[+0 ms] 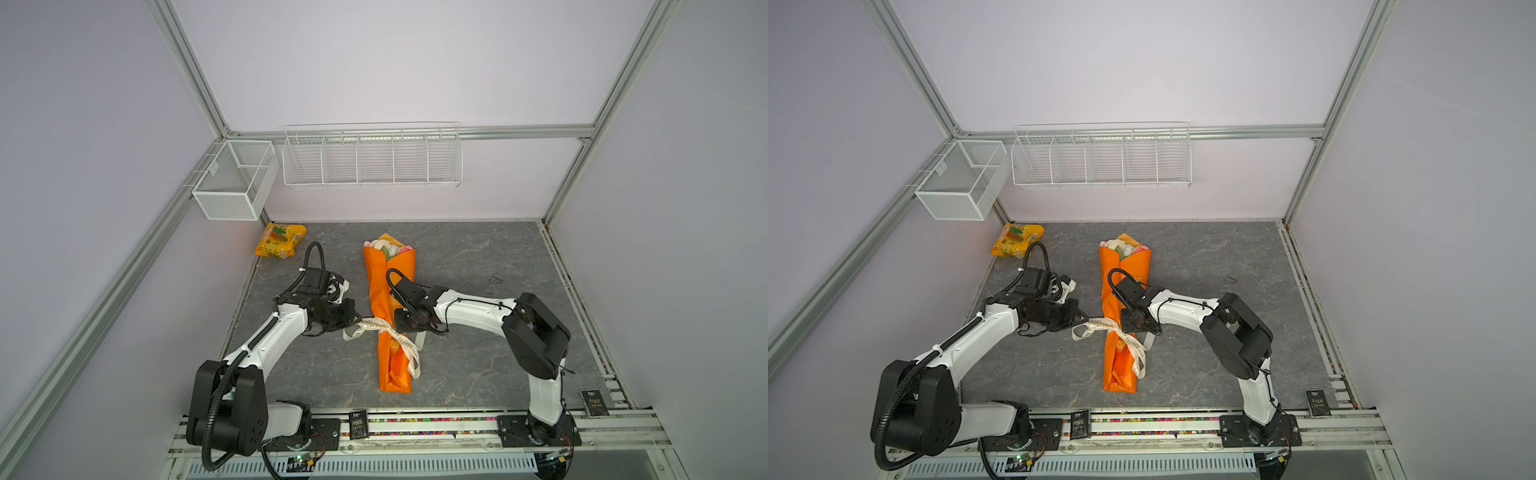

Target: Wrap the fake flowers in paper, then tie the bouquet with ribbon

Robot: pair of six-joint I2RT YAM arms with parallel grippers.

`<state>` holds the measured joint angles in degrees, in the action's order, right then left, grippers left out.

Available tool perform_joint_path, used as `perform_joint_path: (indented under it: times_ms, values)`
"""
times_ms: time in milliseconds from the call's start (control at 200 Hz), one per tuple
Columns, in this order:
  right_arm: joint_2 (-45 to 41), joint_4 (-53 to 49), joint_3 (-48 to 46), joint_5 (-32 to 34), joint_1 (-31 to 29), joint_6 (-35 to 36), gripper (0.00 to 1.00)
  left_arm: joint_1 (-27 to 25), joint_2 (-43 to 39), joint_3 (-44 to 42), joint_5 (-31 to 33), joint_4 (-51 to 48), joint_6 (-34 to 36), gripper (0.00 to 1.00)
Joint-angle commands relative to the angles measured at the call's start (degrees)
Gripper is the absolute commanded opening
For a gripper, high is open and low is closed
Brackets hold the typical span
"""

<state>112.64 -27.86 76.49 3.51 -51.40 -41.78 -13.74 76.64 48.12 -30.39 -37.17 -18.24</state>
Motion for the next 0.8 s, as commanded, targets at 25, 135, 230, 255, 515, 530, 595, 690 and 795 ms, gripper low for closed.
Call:
perform_joint_path:
  times_ms: [25,135,230,255,515,530,595,690,795]
  values:
    - [0.7,-3.2,1.0,1.4,0.1,1.0,0.4,1.3,0.2,0.5,3.5,-4.1,3.1,0.0]
    - [0.3,-3.8,2.0,1.7,0.1,1.3,0.4,4.8,-3.0,1.4,8.8,-5.3,4.2,0.0]
    - [-0.8,-2.9,2.2,0.8,-0.1,1.9,0.41,4.7,-3.0,1.9,1.1,-2.3,3.0,0.04]
    - [-1.2,-3.1,2.5,0.9,0.0,2.2,0.41,4.8,-2.3,3.4,1.4,-4.8,3.8,0.03]
    - [-12.7,-4.1,2.6,8.2,0.8,5.8,0.5,4.9,-6.9,5.8,8.2,-6.7,3.0,1.0]
    - [-13.4,-4.5,2.5,9.2,1.0,6.1,0.51,4.9,-7.6,6.1,9.6,-7.0,2.6,1.0]
    - [-18.0,-6.3,1.6,14.9,2.2,7.6,0.51,5.0,-10.3,8.0,14.8,-8.6,2.3,1.0]
    - [-26.0,-6.0,-2.6,22.4,5.0,10.0,0.52,5.0,-14.8,8.0,20.8,-6.8,1.8,1.0]
    - [-35.1,-1.3,-9.9,20.8,11.0,11.5,0.59,5.0,-18.3,4.3,14.0,0.6,0.9,1.0]
